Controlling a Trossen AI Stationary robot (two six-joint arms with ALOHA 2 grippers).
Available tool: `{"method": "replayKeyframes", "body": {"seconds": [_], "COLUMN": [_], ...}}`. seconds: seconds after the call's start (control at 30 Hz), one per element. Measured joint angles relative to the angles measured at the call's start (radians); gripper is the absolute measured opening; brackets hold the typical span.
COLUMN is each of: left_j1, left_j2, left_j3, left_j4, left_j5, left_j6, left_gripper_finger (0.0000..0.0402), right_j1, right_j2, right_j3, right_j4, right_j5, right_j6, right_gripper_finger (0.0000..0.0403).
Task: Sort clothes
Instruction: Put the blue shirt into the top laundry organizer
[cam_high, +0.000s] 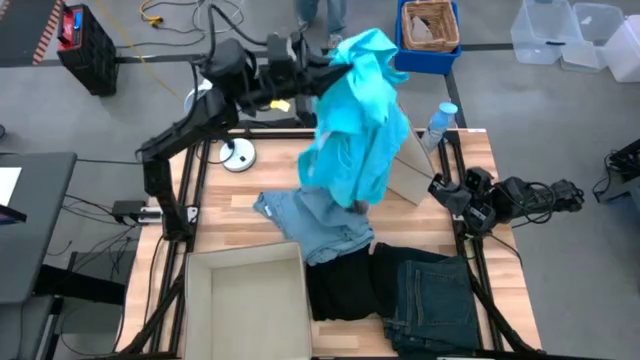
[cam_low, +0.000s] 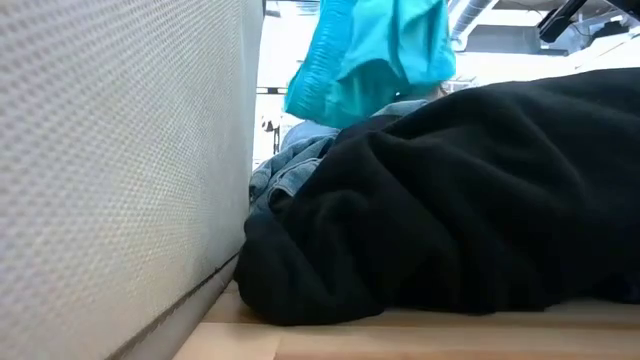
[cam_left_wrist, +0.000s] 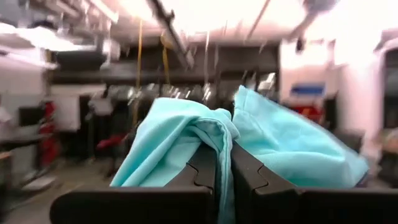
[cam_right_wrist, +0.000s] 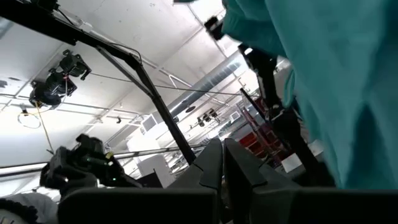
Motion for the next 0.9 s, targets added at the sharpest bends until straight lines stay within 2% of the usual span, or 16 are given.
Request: {"method": "replayKeyframes", "body": {"seconds": [0.2,0.47,0.63,0.7,0.77,0.9], "left_j1": [0.041,0.071,0.108,0.123,0.136,0.154], "left_j2": [0.057,0.173,0.274,0.291,0.299,0.304], "left_j3": [0.027,0.026,0.025,0.025,0.025,0.025], "left_j4": [0.246,0.351,0.563,0.523,0.415,0.121], "left_j5": [0.049,0.055,0.06,0.067,0.068,0.068], "left_j6": [-0.078,-0.078,-0.261,-0.258,-0.218,-0.144], "left_gripper_finger": [0.0005,0.0005,0.0005,0.0005,0.0005,0.0005], "right_j1": [0.009,0.009,0.009,0.009,0.009,0.009], "right_j2": [0.0,0.0,0.0,0.0,0.0,0.0], "right_j3": [0.0,0.0,0.0,0.0,0.0,0.0], "right_j4": [-0.023,-0.031,-0.031,-0.031,-0.031,-0.03], "right_j5": [-0.001,-0.001,0.0,-0.001,-0.001,-0.001], "right_j6": [0.0,-0.001,-0.003,-0.001,0.0,0.0], "right_gripper_finger": [0.0036,0.0036,0.0036,0.0036,0.0036,0.0036]}}
